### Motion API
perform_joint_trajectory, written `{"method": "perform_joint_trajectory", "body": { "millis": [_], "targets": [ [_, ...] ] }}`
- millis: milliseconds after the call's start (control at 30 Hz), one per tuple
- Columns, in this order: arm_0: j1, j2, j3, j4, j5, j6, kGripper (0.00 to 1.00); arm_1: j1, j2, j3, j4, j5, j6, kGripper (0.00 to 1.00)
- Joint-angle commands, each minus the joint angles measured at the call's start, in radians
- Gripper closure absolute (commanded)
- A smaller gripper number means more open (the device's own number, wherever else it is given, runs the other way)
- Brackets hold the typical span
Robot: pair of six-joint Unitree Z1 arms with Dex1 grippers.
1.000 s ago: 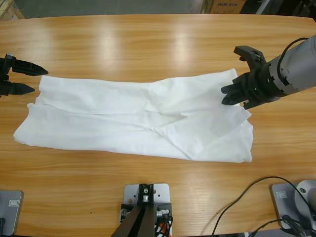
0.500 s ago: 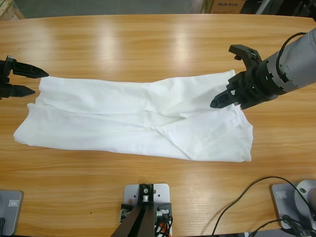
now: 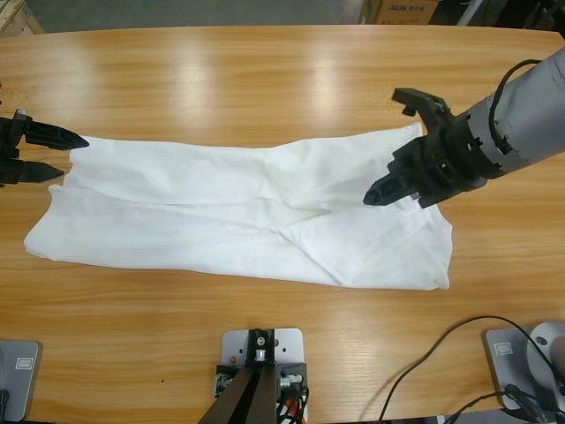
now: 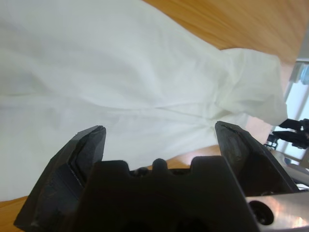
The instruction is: Fold clothes
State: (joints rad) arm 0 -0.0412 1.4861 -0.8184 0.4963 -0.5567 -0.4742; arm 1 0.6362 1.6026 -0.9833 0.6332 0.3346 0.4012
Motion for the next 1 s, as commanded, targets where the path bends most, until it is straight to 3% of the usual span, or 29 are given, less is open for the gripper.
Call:
{"method": "perform_joint_trajectory", "body": {
  "millis": [33,233,433,500,767,1000],
  "targets": [
    [0.007,-0.017,0.035,0.018,0.008,0.013,0.128,0.017,0.065,-0.01,0.013,0.039,-0.001,0.498],
    [0.007,-0.023,0.035,0.018,0.008,0.012,0.128,-0.028,0.069,-0.097,0.085,0.05,-0.041,0.455],
    [0.018,-0.039,0.042,0.021,0.009,0.013,0.127,-0.033,0.102,-0.116,0.172,-0.055,-0.044,0.45],
    [0.018,-0.036,0.043,0.02,0.009,0.013,0.126,-0.033,0.112,-0.109,0.172,-0.085,-0.038,0.352],
    [0.018,-0.042,0.044,0.021,0.009,0.013,0.128,-0.033,0.083,0.022,-0.001,-0.135,0.085,0.121],
    [0.018,-0.043,0.045,0.022,0.009,0.012,0.128,-0.033,0.036,0.13,-0.1,-0.171,0.151,0.115]
  ]
}}
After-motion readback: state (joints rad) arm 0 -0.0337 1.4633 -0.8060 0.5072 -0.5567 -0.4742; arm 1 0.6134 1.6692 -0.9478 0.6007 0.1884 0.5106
